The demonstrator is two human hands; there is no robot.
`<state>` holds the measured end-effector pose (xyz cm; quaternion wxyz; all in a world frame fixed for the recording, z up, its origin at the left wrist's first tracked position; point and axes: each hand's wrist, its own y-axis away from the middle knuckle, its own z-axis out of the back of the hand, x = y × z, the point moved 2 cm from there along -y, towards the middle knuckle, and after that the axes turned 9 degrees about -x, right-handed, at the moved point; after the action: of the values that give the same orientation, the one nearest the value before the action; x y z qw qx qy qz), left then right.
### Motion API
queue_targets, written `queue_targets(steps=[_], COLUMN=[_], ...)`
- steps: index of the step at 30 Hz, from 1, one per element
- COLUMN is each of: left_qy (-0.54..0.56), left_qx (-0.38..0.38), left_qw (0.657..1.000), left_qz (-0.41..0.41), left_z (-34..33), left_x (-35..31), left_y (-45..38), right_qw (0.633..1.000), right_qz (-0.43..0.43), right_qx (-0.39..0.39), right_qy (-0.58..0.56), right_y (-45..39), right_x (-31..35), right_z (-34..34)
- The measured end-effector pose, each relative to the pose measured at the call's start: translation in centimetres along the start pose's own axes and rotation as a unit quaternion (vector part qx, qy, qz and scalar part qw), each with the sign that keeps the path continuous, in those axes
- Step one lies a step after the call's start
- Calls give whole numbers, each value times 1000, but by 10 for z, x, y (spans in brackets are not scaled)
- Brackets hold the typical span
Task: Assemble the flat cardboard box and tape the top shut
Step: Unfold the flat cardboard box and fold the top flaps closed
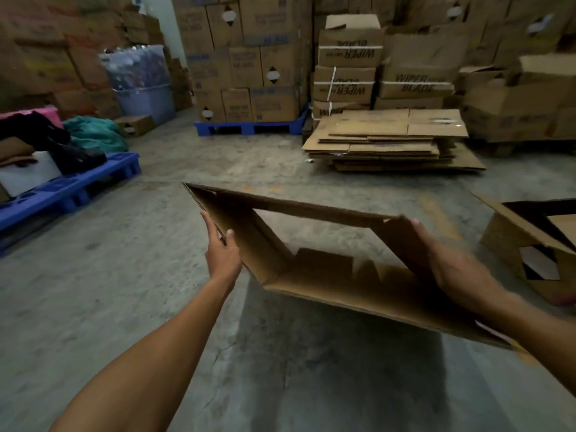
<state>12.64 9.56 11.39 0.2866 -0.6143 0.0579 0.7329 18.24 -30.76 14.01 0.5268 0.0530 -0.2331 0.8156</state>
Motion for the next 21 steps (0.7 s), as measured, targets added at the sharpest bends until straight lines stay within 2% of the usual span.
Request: queue_targets(steps=[4, 11, 16, 21], left_qy=[-14, -104, -203, -276], left_qx=[-5, 51, 132, 217], left_qw=[1000, 991, 968, 935], left_qz=[-20, -70, -63, -54], left_z=[19, 56, 74, 77], left_x=[-28, -95, -136, -135], left_y=[-14, -65, -93, -80], right_qw=[996, 983, 986, 975], right_qz=[-30, -120, -147, -220], right_qx=[-84, -133, -68, 2], right_qy=[-25, -50, -21, -27], right_y=[-43, -117, -140, -144], right_x=[15, 43, 66, 54], right_z=[24, 87, 117, 93])
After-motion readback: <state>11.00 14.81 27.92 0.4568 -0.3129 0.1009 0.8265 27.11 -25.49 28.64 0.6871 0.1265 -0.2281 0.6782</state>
